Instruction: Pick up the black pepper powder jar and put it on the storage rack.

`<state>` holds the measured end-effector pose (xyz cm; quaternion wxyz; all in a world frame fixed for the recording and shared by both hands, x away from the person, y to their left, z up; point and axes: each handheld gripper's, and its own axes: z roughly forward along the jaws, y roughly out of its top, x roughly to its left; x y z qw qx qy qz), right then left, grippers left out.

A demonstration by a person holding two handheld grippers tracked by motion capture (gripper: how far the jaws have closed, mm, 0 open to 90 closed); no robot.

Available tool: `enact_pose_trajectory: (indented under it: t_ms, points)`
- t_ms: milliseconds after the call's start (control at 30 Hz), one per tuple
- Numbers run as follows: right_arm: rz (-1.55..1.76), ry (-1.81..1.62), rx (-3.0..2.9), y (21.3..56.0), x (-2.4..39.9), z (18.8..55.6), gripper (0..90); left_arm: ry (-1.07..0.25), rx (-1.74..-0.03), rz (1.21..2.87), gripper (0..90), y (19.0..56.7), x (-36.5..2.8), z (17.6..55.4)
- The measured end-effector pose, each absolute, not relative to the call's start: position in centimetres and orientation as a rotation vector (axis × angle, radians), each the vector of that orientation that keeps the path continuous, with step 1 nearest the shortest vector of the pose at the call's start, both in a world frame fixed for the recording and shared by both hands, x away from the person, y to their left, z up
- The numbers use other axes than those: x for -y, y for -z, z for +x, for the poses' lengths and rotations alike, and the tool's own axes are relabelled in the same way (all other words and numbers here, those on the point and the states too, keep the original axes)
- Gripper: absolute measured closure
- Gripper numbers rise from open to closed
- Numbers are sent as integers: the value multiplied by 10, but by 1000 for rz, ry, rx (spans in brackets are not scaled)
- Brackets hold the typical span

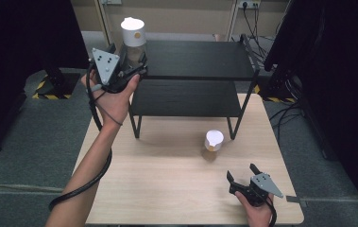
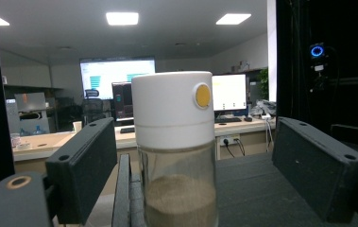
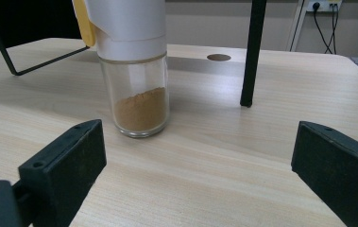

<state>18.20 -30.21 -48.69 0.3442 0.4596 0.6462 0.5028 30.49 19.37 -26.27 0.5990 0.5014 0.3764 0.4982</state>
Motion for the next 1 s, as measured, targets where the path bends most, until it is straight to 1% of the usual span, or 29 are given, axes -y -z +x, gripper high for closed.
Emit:
enact_pose_trajectory:
  t_ms: [300, 767, 1000]
  points:
    - [1194, -1304, -1680, 487, 302, 182, 41, -1139, -848, 1180, 147, 289, -199, 289]
    - [1193, -1303, -1682, 487, 302, 182, 42, -1118, -834, 1203, 143, 330, -201, 274]
    - [1193, -1305, -1681, 487, 301, 182, 41, -1088, -841, 1219, 143, 350, -203, 269]
